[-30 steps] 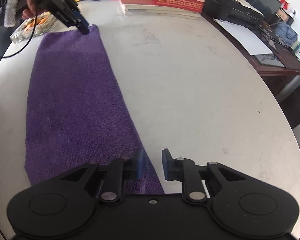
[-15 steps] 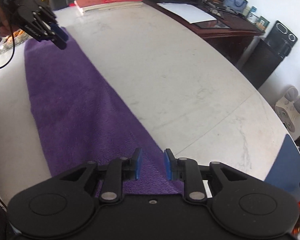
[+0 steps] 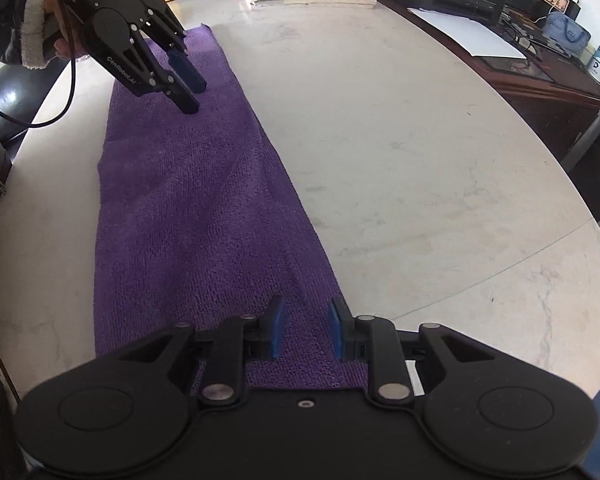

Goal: Fold towel

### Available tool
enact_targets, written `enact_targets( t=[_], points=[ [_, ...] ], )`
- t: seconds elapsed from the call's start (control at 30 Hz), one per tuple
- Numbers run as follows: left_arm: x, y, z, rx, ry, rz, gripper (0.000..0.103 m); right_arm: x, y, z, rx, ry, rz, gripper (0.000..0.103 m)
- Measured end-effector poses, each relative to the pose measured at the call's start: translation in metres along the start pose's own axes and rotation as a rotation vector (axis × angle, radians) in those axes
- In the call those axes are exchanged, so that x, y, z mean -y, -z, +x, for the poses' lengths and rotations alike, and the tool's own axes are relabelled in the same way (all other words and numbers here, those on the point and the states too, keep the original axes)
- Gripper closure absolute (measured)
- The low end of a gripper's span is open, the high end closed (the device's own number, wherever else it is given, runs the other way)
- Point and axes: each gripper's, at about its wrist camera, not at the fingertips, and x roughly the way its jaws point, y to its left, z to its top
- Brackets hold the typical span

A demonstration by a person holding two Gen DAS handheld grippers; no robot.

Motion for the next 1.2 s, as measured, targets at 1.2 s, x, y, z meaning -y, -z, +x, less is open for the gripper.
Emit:
enact_targets(
  t=[1.2],
  points=[
    [0.0,-0.012,0.004,-0.042,-0.014,0.032,0.059,0.014,0.012,-0.001,0.009,0.19,-0.006,0.098]
  ],
)
